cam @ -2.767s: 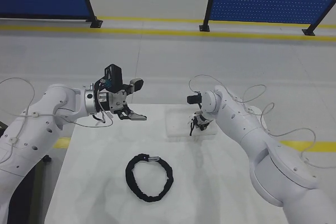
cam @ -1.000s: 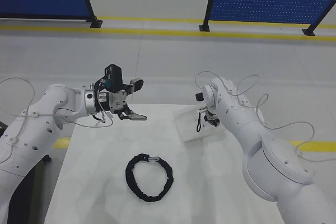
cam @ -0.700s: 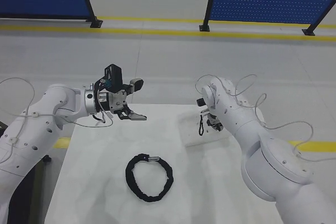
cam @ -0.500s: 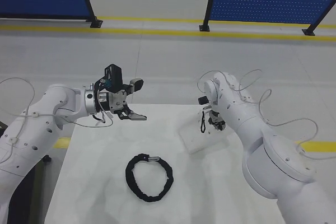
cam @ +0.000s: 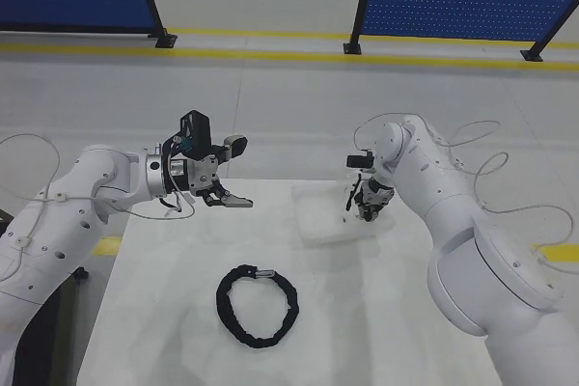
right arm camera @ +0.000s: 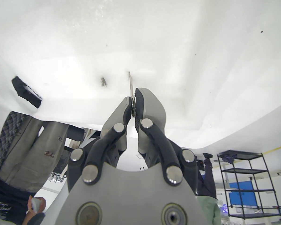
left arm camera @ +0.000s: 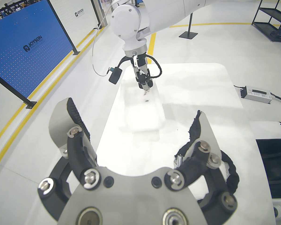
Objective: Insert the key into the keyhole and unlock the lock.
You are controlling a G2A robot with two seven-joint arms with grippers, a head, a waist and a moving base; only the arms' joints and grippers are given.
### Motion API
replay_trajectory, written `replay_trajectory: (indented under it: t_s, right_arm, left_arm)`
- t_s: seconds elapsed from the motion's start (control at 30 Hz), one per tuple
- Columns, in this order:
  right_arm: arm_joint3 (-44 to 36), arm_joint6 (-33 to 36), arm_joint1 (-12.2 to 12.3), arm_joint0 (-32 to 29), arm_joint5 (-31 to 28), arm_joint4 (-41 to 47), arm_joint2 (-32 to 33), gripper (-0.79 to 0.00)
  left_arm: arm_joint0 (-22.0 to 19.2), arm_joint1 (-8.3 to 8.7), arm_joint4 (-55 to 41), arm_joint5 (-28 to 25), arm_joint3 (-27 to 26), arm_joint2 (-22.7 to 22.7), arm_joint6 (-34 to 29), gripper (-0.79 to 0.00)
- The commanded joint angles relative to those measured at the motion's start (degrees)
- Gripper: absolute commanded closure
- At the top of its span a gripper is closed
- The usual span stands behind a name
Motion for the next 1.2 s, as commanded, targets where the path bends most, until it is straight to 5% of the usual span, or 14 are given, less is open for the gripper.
replay_trajectory:
  t_s: [0.0, 0.97, 1.17]
  right_arm:
    - [-0.1, -1.2, 0.4, -0.1, 0.5, 0.7, 0.4, 0.0]
    - [-3.3, -1.1, 2.2, -1.3, -0.9, 6.4, 4.2, 0.0]
    - [-5.5, -3.1, 2.6, -1.9, 3.3, 2.4, 3.0, 0.0]
  left_arm:
    - [0.0, 0.0, 0.0, 0.0, 0.0, 0.0, 0.0, -0.785]
    - [0.2, 0.01, 0.3, 0.3, 0.0, 0.1, -0.3, -0.785]
    - [2.1, -0.5, 5.6, 1.7, 0.4, 0.3, -2.5, -0.785]
